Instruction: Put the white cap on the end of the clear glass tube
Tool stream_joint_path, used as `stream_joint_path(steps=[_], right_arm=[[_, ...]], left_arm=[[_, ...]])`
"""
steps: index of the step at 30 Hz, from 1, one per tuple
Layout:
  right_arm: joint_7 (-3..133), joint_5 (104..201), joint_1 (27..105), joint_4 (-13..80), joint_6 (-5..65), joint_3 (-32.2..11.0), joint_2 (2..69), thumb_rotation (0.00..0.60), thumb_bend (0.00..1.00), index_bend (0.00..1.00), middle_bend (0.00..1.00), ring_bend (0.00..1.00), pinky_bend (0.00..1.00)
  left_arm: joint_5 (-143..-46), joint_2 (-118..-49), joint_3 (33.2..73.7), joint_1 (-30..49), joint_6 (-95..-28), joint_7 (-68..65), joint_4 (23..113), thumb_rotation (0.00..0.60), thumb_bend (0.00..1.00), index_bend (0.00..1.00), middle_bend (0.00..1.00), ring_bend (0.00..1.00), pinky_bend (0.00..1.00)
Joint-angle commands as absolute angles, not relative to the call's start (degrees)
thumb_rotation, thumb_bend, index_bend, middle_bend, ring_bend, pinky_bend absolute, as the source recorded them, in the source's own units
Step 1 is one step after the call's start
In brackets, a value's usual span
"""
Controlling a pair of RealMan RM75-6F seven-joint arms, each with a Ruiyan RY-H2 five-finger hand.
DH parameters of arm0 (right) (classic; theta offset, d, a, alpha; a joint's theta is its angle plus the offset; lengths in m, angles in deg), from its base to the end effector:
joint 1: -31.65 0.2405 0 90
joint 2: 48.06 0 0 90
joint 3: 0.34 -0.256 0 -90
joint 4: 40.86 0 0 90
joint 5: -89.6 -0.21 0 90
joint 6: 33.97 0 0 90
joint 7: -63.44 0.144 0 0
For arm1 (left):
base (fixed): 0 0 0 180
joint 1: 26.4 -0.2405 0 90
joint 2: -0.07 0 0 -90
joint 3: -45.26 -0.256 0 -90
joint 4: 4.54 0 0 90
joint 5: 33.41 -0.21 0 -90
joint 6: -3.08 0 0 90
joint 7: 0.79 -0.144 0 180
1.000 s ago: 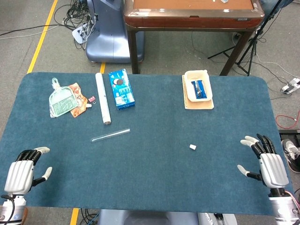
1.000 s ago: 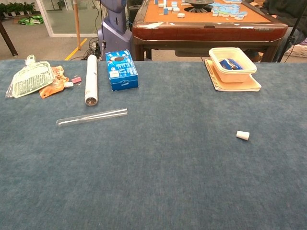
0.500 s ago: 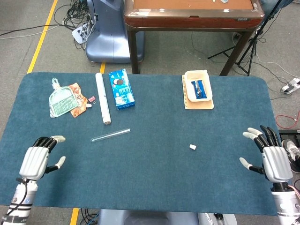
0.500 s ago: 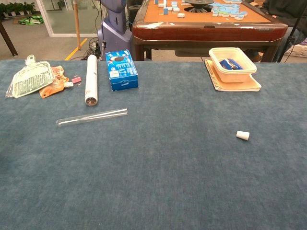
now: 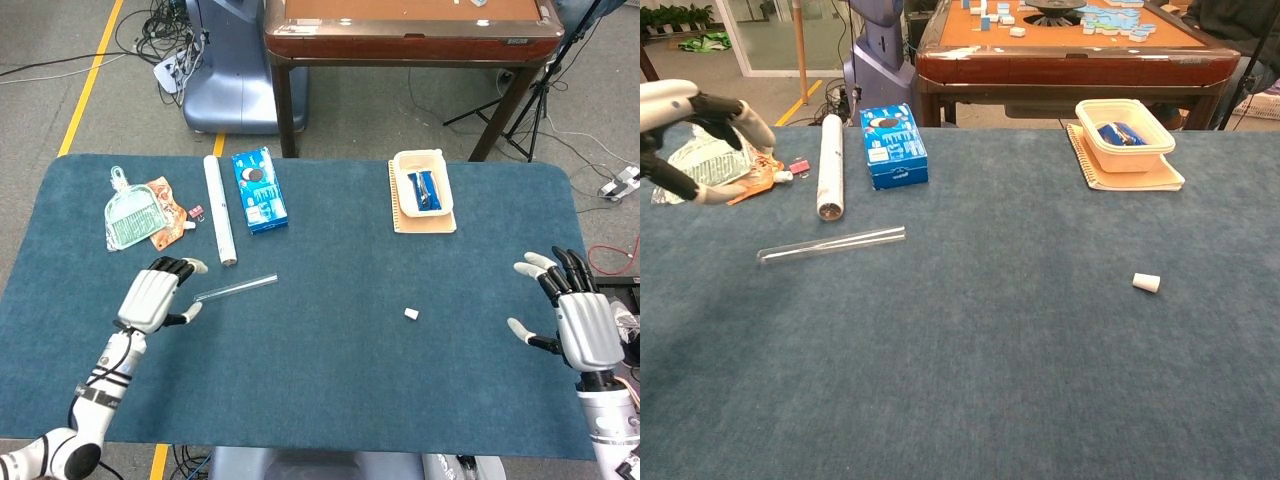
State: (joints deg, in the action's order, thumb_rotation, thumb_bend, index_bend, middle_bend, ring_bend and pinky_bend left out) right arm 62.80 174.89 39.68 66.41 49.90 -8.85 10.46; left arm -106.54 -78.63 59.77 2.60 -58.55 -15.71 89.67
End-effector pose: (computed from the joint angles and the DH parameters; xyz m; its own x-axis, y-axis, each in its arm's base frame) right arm -0.2459 -0.2099 0.1787 0.2419 0.0689 0.9678 -0.9638 -0.0978 0.2479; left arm -0.1838 0.3164 0.0575 0.3447 0.1327 0.9293 0.9123 -0.2804 -0.2983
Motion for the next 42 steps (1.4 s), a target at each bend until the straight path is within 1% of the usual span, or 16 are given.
stream_joint_path(steps=[1, 7, 15, 18, 23, 25, 26, 27, 28, 30, 32, 34, 35, 36, 39, 42], right_arm=[[63.08, 174.79, 39.54, 66.31, 50.11, -8.75, 10.31, 0.6, 0.17, 0.28, 0.19, 0.05, 0.06], [63.63, 174.61, 39.22, 65.94, 50.44, -8.44, 10.25, 0.6, 0.17, 0.28, 0.19, 0.05, 0.06], [64.33, 174.04, 39.04, 65.26, 50.48, -8.24, 10.47, 0.6, 0.17, 0.28, 0.19, 0.05, 0.06], [64.7, 173.96, 38.96, 64.98, 50.52, -8.12, 10.59, 0.6, 0.17, 0.28, 0.19, 0.05, 0.06], [65.3, 173.94, 38.7, 64.46, 50.7, -7.87, 10.64, 0.6, 0.17, 0.28, 0.19, 0.05, 0.06], [65.57, 173.89, 38.48, 64.32, 50.9, -7.76, 10.6, 0.6, 0.17, 0.28, 0.19, 0.05, 0.06], [65.65, 173.85, 38.38, 64.23, 51.0, -7.72, 10.59, 0.6, 0.17, 0.28, 0.19, 0.05, 0.06], [65.74, 173.78, 38.29, 64.12, 51.07, -7.68, 10.6, 0.6, 0.17, 0.28, 0.19, 0.05, 0.06], [65.87, 173.68, 38.2, 64.01, 51.09, -7.63, 10.6, 0.6, 0.17, 0.28, 0.19, 0.05, 0.06], [66.07, 173.49, 38.14, 63.75, 51.02, -7.58, 10.64, 0.6, 0.17, 0.28, 0.19, 0.05, 0.06], [66.23, 173.47, 38.19, 63.59, 50.89, -7.55, 10.74, 0.6, 0.17, 0.28, 0.19, 0.05, 0.06], [66.45, 173.56, 38.27, 63.39, 50.81, -7.53, 10.94, 0.6, 0.17, 0.28, 0.19, 0.05, 0.06], [66.52, 173.58, 38.31, 63.3, 50.73, -7.51, 11.02, 0.6, 0.17, 0.28, 0.19, 0.05, 0.06], [66.6, 173.58, 38.33, 63.23, 50.65, -7.48, 11.06, 0.6, 0.17, 0.28, 0.19, 0.05, 0.06], [66.69, 173.54, 38.34, 63.03, 50.52, -7.42, 11.02, 0.6, 0.17, 0.28, 0.19, 0.05, 0.06], [66.76, 173.36, 38.23, 62.97, 50.61, -7.44, 10.89, 0.6, 0.17, 0.28, 0.19, 0.05, 0.06]], left_arm=[[-101.34, -83.29, 61.04, 7.09, -54.47, -19.58, 84.9, 0.6, 0.25, 0.31, 0.28, 0.26, 0.17], [-94.86, -87.69, 61.07, 11.14, -51.27, -24.24, 79.2, 0.6, 0.25, 0.31, 0.28, 0.26, 0.17], [-87.69, -91.62, 60.22, 14.33, -49.91, -29.54, 75.04, 0.6, 0.25, 0.34, 0.28, 0.26, 0.17], [-85.47, -92.85, 59.71, 15.43, -49.38, -31.23, 73.58, 0.589, 0.25, 0.35, 0.28, 0.26, 0.14], [-83.64, -94.87, 58.96, 17.19, -50.25, -34.42, 70.55, 0.539, 0.24, 0.36, 0.3, 0.27, 0.13], [-83.71, -95.29, 58.95, 17.34, -51.42, -34.67, 69.81, 0.492, 0.24, 0.36, 0.35, 0.31, 0.15], [-84.04, -95.34, 59.0, 17.29, -52.14, -34.55, 69.66, 0.459, 0.24, 0.36, 0.37, 0.34, 0.17], [-84.63, -95.41, 59.05, 17.18, -53.06, -34.24, 69.52, 0.407, 0.23, 0.36, 0.42, 0.38, 0.23], [-85.42, -95.4, 59.05, 16.99, -54.02, -33.7, 69.37, 0.373, 0.23, 0.36, 0.46, 0.41, 0.3], [-86.21, -95.11, 58.98, 16.85, -54.42, -32.78, 69.3, 0.338, 0.23, 0.36, 0.56, 0.49, 0.44], [-85.94, -94.83, 58.97, 16.97, -53.83, -32.46, 69.4, 0.317, 0.22, 0.36, 0.7, 0.6, 0.6], [-85.1, -94.76, 58.98, 17.32, -53.13, -32.85, 69.48, 0.28, 0.22, 0.36, 0.84, 0.75, 0.8], [-84.76, -94.91, 58.93, 17.53, -52.99, -33.28, 69.31, 0.263, 0.22, 0.37, 0.89, 0.8, 0.87], [-84.37, -95.16, 58.88, 17.75, -52.89, -33.74, 69.09, 0.257, 0.22, 0.37, 0.92, 0.85, 0.91], [-82.44, -96.17, 58.95, 18.56, -52.02, -34.97, 68.33, 0.259, 0.22, 0.4, 0.98, 0.92, 0.99], [-80.65, -97.2, 58.85, 19.66, -51.36, -37.04, 67.0, 0.281, 0.22, 0.42, 1.0, 0.96, 1.0]])
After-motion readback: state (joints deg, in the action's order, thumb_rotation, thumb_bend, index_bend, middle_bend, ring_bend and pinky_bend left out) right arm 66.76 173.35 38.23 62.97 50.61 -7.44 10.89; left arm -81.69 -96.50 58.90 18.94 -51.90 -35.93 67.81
